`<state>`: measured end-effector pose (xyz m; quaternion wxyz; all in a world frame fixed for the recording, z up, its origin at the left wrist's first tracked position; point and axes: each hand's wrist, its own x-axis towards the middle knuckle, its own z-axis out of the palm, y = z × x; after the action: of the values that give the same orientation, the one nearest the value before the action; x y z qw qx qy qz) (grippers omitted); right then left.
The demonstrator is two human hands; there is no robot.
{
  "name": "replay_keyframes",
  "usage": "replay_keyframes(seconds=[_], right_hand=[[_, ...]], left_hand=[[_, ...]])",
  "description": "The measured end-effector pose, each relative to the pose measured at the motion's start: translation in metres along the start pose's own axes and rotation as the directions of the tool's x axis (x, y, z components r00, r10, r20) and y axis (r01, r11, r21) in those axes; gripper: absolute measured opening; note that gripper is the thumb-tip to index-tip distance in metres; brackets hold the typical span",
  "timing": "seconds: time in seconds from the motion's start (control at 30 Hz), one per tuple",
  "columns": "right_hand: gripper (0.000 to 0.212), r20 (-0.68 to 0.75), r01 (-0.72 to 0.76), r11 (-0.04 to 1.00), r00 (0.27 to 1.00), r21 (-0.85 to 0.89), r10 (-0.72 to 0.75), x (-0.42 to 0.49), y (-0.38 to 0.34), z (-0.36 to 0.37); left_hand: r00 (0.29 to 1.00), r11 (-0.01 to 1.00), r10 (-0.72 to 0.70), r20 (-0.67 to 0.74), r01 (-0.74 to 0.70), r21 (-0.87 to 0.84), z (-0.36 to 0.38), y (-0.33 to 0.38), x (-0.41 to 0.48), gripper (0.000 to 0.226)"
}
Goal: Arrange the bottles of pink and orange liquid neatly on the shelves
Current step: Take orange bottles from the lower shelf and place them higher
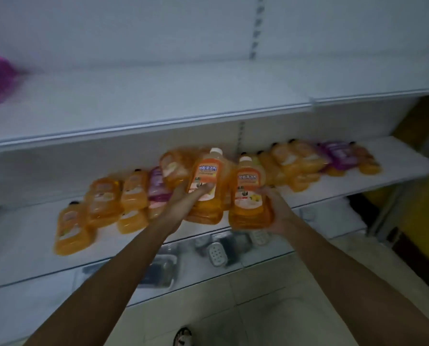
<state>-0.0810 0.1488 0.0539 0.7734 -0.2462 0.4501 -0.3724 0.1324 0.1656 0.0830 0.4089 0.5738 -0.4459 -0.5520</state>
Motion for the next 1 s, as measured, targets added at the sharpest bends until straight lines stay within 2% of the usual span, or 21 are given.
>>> replay_keyframes(seconds=[0.07, 0.17, 0.2, 0.3, 0.33, 0.4, 0.47, 0.63, 0.77, 0.87, 1.0], right_hand=[[0.029, -0.124, 0.105, 0.994, 0.986, -0.035, -0.109, -0.046, -0.022, -0.052], [0.023, -0.268, 0.221, 0.972, 0.934, -0.083, -0.235, -0.107, -0.051, -0.110], [0.025, -0.314, 0.268, 0.958, 0.905, -0.105, -0.288, -0.128, -0.060, -0.129], [0.053, -0.438, 0.420, 0.893, 0.780, -0.163, -0.447, -0.185, -0.088, -0.180], [0.053, -0.476, 0.467, 0.867, 0.731, -0.174, -0.490, -0.202, -0.097, -0.196], [0.045, -0.542, 0.545, 0.818, 0.638, -0.185, -0.548, -0.231, -0.115, -0.224], [0.046, -0.593, 0.601, 0.775, 0.556, -0.197, -0.582, -0.254, -0.133, -0.252], [0.081, -0.678, 0.624, 0.717, 0.382, -0.312, -0.628, -0.276, -0.187, -0.323], [0.073, -0.676, 0.645, 0.647, 0.263, -0.407, -0.688, -0.262, -0.248, -0.383], [0.073, -0.688, 0.707, 0.621, 0.264, -0.339, -0.676, -0.245, -0.312, -0.422], [0.114, -0.664, 0.703, 0.627, 0.296, -0.336, -0.687, -0.225, -0.392, -0.460]], left_hand=[[0.992, 0.999, 0.034, 0.123, -0.036, 0.015, 0.062, 0.015, 0.000, 0.061], [0.960, 0.997, 0.063, 0.274, -0.072, 0.022, 0.145, 0.038, 0.000, 0.048], [0.943, 0.996, 0.071, 0.324, -0.084, 0.028, 0.174, 0.046, 0.000, 0.048], [0.884, 0.988, 0.126, 0.449, -0.152, 0.022, 0.259, 0.072, -0.005, 0.054], [0.865, 0.984, 0.141, 0.481, -0.175, 0.025, 0.285, 0.080, -0.006, 0.055], [0.835, 0.978, 0.155, 0.528, -0.205, 0.038, 0.331, 0.097, -0.005, 0.064], [0.805, 0.971, 0.174, 0.567, -0.235, 0.036, 0.374, 0.113, 0.002, 0.074], [0.764, 0.925, 0.276, 0.583, -0.376, 0.054, 0.469, 0.144, 0.043, 0.079], [0.724, 0.896, 0.329, 0.607, -0.441, 0.041, 0.542, 0.173, 0.095, 0.074], [0.693, 0.874, 0.371, 0.619, -0.485, 0.019, 0.591, 0.214, 0.138, 0.079], [0.694, 0.831, 0.427, 0.580, -0.554, 0.051, 0.648, 0.271, 0.195, 0.083]])
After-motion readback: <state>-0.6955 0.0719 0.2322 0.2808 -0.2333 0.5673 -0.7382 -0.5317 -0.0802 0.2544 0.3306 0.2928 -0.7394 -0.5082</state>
